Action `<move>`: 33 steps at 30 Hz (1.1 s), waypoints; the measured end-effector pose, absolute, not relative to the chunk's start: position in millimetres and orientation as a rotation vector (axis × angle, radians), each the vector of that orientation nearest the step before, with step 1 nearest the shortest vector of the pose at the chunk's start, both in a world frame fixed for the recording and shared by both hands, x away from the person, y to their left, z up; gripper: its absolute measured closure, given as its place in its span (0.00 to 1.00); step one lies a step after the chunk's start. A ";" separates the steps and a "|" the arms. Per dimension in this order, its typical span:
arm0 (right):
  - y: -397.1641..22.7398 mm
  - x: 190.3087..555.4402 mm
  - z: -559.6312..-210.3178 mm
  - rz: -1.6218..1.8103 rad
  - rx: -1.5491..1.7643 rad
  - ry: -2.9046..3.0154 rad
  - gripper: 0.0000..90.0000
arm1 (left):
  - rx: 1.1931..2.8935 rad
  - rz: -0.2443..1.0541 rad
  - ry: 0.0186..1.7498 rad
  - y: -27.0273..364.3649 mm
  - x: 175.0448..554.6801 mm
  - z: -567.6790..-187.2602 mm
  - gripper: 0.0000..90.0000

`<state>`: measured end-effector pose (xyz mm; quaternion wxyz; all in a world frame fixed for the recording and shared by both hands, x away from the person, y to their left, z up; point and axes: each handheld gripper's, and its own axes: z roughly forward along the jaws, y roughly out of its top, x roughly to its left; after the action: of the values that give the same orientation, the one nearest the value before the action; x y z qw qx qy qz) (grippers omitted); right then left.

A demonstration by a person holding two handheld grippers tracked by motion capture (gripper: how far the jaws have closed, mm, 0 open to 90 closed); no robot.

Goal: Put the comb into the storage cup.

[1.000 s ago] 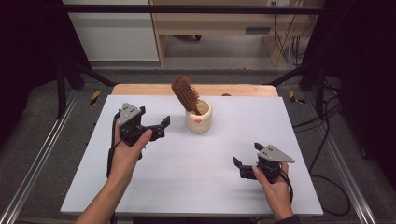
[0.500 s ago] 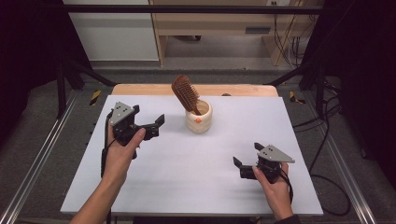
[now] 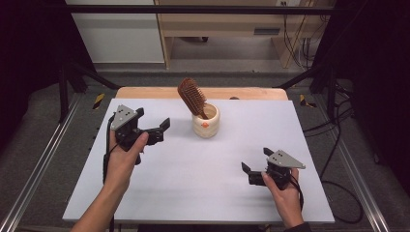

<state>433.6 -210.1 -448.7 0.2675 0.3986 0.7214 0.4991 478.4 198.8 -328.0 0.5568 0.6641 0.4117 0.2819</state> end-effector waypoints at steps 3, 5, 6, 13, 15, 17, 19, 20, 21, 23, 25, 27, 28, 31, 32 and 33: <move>-210.3 433.6 -448.7 1.346 1.076 1.947 0.04 | 1.567 0.669 0.962 199.1 477.0 -327.1 0.03; -210.4 433.6 -448.6 1.346 1.076 1.946 0.04 | 1.570 0.673 0.955 199.5 475.9 -326.5 0.03; -210.5 433.6 -448.6 1.346 1.077 1.946 0.04 | 1.570 0.673 0.952 199.8 475.3 -326.2 0.03; -210.6 433.6 -448.5 1.347 1.078 1.945 0.05 | 1.567 0.684 0.941 205.6 471.5 -323.0 0.02; -210.8 433.6 -448.4 1.346 1.076 1.945 0.05 | 1.557 0.683 0.942 207.6 470.5 -322.2 0.02; -210.8 433.6 -448.5 1.346 1.074 1.947 0.06 | 1.548 0.681 0.942 210.6 469.5 -321.2 0.02; -210.7 433.7 -448.6 1.344 1.072 1.950 0.06 | 1.532 0.678 0.946 213.3 468.9 -320.7 0.02; -210.7 433.7 -448.7 1.342 1.069 1.953 0.06 | 1.525 0.676 0.948 214.9 468.5 -320.4 0.02; -210.3 433.6 -448.7 1.342 1.071 1.953 0.06 | 1.518 0.675 0.950 216.2 468.3 -320.2 0.02; -210.3 433.4 -448.6 1.343 1.067 1.954 0.06 | 1.512 0.675 0.952 218.6 467.8 -320.0 0.02; -210.7 433.6 -448.6 1.340 1.066 1.953 0.06 | 1.513 0.683 0.951 221.4 466.7 -319.5 0.02; -211.0 433.5 -448.5 1.342 1.064 1.952 0.06 | 1.515 0.687 0.948 222.4 466.1 -319.2 0.02; -211.2 433.4 -448.1 1.348 1.067 1.949 0.06 | 1.515 0.696 0.944 224.7 464.6 -318.7 0.02; -211.5 433.1 -447.7 1.351 1.063 1.950 0.06 | 1.512 0.699 0.943 226.9 463.1 -318.6 0.02; -211.5 432.8 -447.5 1.355 1.063 1.949 0.06 | 1.515 0.701 0.941 228.1 462.2 -318.6 0.02; -211.5 432.8 -447.5 1.355 1.063 1.949 0.06 | 1.516 0.704 0.939 229.2 461.5 -318.5 0.02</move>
<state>432.8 -211.5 -447.5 0.2671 0.3937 0.7222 0.5021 461.5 229.2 -318.5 0.5749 0.6470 0.4009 0.3004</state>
